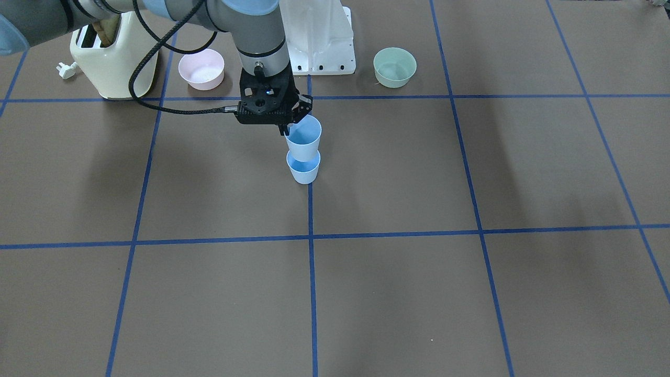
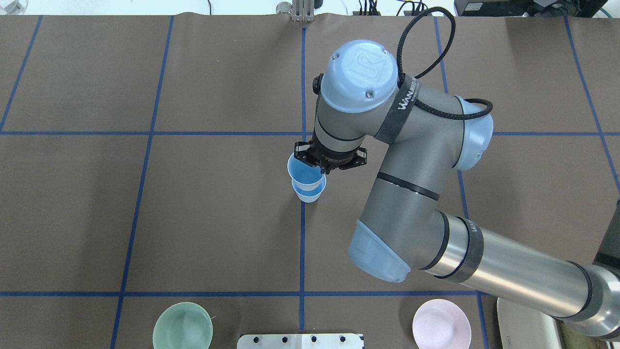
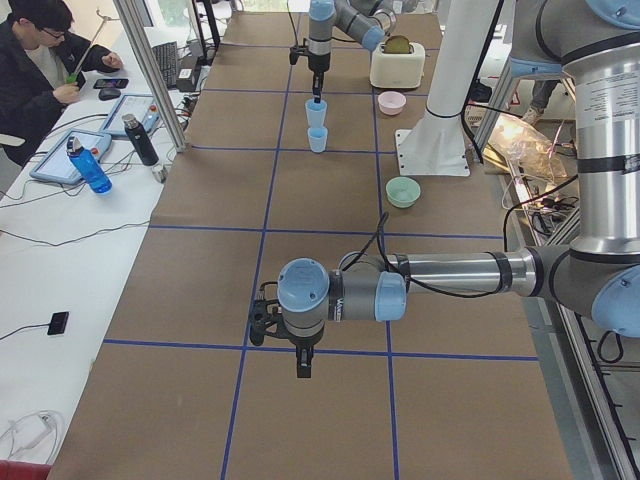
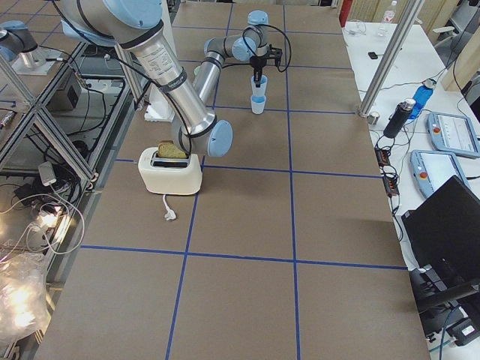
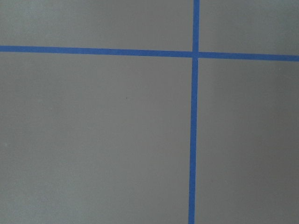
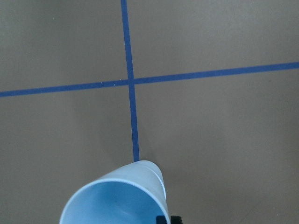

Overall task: Stack blue cups with both arms
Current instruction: 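Carry the held cup with the right gripper over the center cup, then lower the cup into the center cup and open the right gripper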

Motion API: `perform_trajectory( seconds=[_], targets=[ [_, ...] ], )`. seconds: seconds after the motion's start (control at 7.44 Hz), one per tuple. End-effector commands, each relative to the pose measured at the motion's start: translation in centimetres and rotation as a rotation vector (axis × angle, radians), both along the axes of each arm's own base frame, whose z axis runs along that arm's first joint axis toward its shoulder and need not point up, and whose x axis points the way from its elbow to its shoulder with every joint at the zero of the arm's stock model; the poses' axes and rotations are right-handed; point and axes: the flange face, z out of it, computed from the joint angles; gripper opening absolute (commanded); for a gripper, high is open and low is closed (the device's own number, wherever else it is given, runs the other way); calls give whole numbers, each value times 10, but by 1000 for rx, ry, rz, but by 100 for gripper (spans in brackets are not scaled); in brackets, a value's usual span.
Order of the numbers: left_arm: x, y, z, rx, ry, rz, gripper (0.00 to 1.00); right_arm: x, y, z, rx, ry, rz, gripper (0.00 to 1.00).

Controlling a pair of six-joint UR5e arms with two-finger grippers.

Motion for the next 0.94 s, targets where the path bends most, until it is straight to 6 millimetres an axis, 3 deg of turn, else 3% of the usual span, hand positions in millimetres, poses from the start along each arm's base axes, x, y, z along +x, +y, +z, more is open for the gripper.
perform_trajectory(
  seconds=[0.0, 0.4, 0.54, 0.67, 0.81],
  targets=[
    [0, 0, 0, -1, 0, 0, 99, -17, 1, 13, -1, 38, -10, 0],
    [1, 0, 0, -1, 0, 2, 99, -35, -5, 27, 11, 28, -19, 0],
    [1, 0, 0, -1, 0, 2, 99, -39, -7, 31, 12, 27, -19, 8],
    [1, -1, 0, 0, 0, 1, 99, -40, -8, 34, 13, 32, -18, 50],
    [1, -1, 0, 1, 0, 3, 99, -40, -10, 37, 32, 37, -1, 99]
  ],
)
